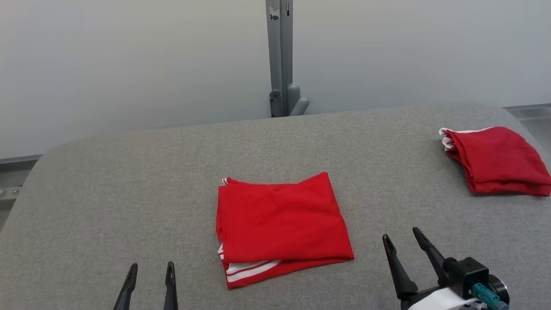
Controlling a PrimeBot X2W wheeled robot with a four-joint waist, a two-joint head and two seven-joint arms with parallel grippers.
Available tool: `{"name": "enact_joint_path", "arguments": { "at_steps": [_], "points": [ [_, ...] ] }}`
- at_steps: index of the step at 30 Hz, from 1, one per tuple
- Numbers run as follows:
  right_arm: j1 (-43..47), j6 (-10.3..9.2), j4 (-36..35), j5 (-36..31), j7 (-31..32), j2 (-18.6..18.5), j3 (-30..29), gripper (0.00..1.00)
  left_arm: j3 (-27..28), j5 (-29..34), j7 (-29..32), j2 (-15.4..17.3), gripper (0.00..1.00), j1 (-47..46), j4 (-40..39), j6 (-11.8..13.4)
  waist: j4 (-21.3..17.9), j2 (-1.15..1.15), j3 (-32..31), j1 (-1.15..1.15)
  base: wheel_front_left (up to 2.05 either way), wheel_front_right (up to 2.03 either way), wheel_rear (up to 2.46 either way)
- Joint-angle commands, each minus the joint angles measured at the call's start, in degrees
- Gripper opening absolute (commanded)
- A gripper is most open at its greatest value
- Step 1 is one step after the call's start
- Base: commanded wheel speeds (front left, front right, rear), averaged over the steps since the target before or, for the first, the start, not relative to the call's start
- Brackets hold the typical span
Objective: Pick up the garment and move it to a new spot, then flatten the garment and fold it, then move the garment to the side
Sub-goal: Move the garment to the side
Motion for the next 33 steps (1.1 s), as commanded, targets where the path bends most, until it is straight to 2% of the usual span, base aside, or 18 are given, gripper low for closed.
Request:
{"name": "enact_joint_path", "arguments": {
  "at_steps": [1,13,19,25,30,31,33],
  "points": [
    [0.8,-0.01,0.2,0.0,-0.1,0.1,-0.1,1.0,-0.1,0.3,0.0,0.1,1.0,1.0,-0.2,-0.1,0.2,0.0,-0.1,0.0,0.0,0.0,0.0],
    [0.6,-0.01,1.4,0.6,-0.1,0.7,0.1,1.0,0.2,1.6,0.0,0.1,1.0,0.5,-0.4,-0.5,1.2,0.0,0.0,0.0,0.0,0.0,0.0],
    [-2.9,-0.01,5.7,2.9,-0.1,-0.6,3.6,1.0,-0.4,2.9,0.0,0.0,1.0,-0.3,-0.9,-1.1,2.4,0.0,1.9,0.0,0.0,0.0,0.0],
    [-9.9,-0.01,13.4,9.7,-0.1,-1.5,6.4,1.0,-1.6,3.5,0.0,0.1,1.0,-1.6,-1.8,-1.7,4.5,0.0,4.3,0.0,0.0,0.0,0.0],
    [-16.8,-0.01,21.5,19.3,0.0,-3.5,11.5,1.0,-2.8,4.0,0.0,0.1,1.0,-2.7,-2.0,-2.3,7.3,0.0,6.3,0.0,0.0,0.0,0.0],
    [-16.8,-0.01,21.5,19.3,0.0,-3.5,11.5,1.0,-2.8,4.0,0.0,0.1,1.0,-2.7,-2.0,-2.3,7.3,0.0,6.3,0.0,0.0,0.0,0.0],
    [-19.4,-0.01,23.6,23.9,0.8,-4.6,13.5,1.0,-3.3,4.2,0.0,0.1,1.0,-3.3,-2.0,-2.7,8.4,0.0,7.0,0.0,0.0,0.0,0.0]
  ]
}}
